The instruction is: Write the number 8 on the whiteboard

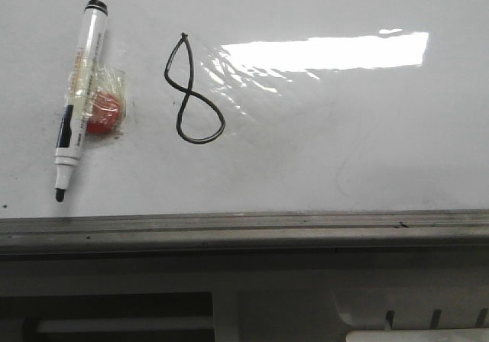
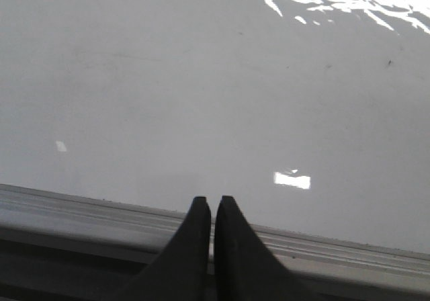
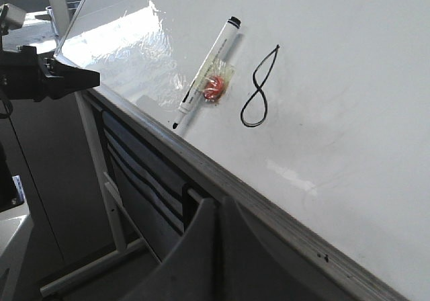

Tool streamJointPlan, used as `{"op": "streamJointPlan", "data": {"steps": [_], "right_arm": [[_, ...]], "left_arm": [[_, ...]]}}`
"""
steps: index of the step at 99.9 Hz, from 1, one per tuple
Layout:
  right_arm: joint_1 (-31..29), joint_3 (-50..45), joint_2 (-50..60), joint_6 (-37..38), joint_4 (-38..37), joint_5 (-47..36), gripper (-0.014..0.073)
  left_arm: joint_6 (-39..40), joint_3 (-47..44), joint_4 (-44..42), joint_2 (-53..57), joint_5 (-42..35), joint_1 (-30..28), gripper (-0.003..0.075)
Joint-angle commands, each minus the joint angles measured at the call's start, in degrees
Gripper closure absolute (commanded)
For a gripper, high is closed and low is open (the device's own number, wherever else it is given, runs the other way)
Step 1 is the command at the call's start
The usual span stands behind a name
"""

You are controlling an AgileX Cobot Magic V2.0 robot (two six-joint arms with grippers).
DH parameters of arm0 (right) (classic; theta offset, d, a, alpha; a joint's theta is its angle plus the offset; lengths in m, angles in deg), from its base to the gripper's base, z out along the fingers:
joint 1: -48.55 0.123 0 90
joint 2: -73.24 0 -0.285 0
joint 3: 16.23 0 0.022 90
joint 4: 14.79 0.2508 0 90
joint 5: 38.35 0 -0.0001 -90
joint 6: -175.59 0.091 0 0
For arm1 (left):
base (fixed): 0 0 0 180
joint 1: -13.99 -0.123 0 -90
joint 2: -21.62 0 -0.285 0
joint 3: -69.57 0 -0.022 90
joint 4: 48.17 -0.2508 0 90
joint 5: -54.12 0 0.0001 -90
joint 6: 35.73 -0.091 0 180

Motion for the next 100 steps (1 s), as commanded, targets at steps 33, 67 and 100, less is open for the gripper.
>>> {"op": "streamJointPlan", "data": {"steps": [33,67,100], "right_arm": [[-0.1,1.5,-0.5,-0.5,-0.5,-4.5,0.0657],[-0.1,1.4,-0.5,-0.5,-0.5,-4.5,0.0657],[-4.1,-2.0,-0.5,-0.5,-0.5,-11.6,0.0657]], "left_arm": [[0.7,-1.8,-0.5,1.8,-2.2,0.0,0.0741],[0.7,-1.8,-0.5,1.8,-2.2,0.0,0.0741],[0.7,-1.8,-0.5,1.8,-2.2,0.0,0.0741]]}}
